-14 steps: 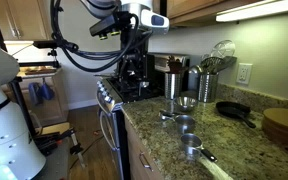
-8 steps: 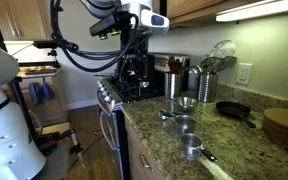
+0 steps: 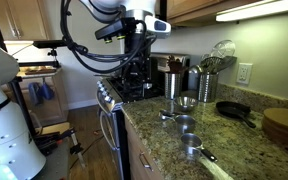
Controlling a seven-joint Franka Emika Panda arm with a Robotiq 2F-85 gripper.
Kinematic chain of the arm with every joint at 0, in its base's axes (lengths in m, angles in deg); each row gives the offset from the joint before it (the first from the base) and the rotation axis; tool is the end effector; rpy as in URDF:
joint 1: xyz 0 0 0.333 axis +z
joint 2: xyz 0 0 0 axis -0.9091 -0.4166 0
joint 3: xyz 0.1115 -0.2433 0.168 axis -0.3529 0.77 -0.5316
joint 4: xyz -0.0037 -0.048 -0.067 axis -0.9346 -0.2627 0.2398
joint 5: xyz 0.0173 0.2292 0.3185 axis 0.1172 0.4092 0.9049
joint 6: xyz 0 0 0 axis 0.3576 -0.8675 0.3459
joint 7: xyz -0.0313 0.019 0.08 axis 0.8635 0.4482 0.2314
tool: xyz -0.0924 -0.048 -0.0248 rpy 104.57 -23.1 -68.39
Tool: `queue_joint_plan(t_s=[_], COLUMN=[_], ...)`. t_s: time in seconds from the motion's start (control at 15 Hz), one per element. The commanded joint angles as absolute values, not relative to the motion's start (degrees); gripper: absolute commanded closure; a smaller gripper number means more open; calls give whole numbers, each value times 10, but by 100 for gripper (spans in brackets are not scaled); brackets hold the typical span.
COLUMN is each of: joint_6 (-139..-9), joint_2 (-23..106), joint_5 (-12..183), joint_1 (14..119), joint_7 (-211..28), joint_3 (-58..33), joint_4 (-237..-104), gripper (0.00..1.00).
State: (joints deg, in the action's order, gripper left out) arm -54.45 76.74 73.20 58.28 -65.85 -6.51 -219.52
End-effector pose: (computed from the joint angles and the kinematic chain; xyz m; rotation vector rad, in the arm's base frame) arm 0.3951 -0.1378 0.4020 2.9839 0.3242 -0.2815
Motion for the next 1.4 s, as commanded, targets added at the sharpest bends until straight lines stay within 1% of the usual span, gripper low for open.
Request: queue_joint_plan(t_s=[0.0,0.33,0.8,1.33], joint_6=[-580,-627,-613,-631], joint_2=[709,638,553,472], joint_5=[729,730,744,787], joint_1=[592,596,614,629], joint_7=[-678,-707,-775,-820], joint_3=[-77,-99,-132,-149], joint_4=[-2165,-2124,-2045,-1973], gripper=[0,0,0,0])
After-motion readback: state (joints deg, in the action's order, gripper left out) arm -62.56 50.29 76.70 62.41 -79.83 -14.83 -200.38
